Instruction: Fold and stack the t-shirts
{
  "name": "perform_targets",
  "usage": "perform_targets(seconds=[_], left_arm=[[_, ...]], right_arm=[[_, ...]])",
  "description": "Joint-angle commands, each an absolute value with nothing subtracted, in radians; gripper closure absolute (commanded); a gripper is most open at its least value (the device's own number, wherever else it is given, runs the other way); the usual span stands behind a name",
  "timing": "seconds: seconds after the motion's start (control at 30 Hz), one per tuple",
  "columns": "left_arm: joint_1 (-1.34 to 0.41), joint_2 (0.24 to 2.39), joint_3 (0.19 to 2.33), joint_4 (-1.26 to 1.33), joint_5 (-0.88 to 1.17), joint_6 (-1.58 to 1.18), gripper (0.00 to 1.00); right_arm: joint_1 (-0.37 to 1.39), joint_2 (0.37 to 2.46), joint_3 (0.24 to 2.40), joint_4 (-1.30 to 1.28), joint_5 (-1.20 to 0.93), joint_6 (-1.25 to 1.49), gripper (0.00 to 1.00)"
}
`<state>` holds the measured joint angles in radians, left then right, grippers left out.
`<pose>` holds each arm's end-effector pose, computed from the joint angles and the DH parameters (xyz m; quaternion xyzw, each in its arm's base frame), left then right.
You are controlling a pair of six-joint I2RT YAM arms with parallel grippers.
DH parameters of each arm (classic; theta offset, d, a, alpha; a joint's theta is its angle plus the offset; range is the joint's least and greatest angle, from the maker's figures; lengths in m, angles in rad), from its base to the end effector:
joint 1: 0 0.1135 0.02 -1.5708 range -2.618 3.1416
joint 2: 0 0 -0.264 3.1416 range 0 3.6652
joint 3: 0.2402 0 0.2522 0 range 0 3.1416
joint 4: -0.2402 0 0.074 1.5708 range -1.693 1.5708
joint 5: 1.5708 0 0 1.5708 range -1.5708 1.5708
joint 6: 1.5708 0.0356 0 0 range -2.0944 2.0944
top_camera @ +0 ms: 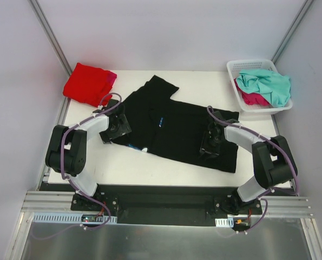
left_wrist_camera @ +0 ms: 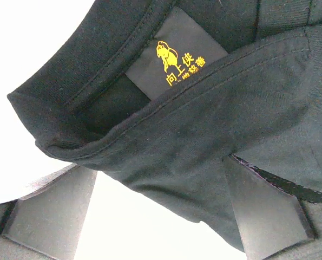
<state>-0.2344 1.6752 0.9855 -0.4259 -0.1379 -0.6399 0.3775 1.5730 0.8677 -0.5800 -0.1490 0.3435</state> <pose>0.3150 -0.0702 0.1683 -0.2109 0.9489 -0.0345 0.2323 0.2553 0.1069 0.1596 -0.0274 0.9868 0.1190 0.1068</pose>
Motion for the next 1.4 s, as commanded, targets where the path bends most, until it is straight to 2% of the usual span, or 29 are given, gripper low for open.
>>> perform_targets(seconds=[0.0,0.47,0.77,1.1,1.37], left_arm=[[-0.204,1.657,0.921,-0.394,-0.097,-0.638,0.01],[-0.202,1.433,0.75,-0.396,-0.046,-0.681,0.01],[-0.27,1.342,0.814,-0.498,-0.097,-0.7,0.01],[-0.273,1.426,0.995,-0.543,-0.152,-0.68,0.01],[-0.336,1.592,1.012,-0.372,-0.138,-0.696,0.01]], right_arm=[[0.328,1.577,0.853,-0.566,-0.091,0.325,0.62],[0.229,1.532,0.839,-0.595,-0.041,0.287,0.62],[0.227,1.531,0.917,-0.647,-0.009,0.27,0.62],[0.267,1.471,0.992,-0.701,-0.018,0.272,0.62],[0.324,1.466,0.98,-0.687,-0.023,0.278,0.62]])
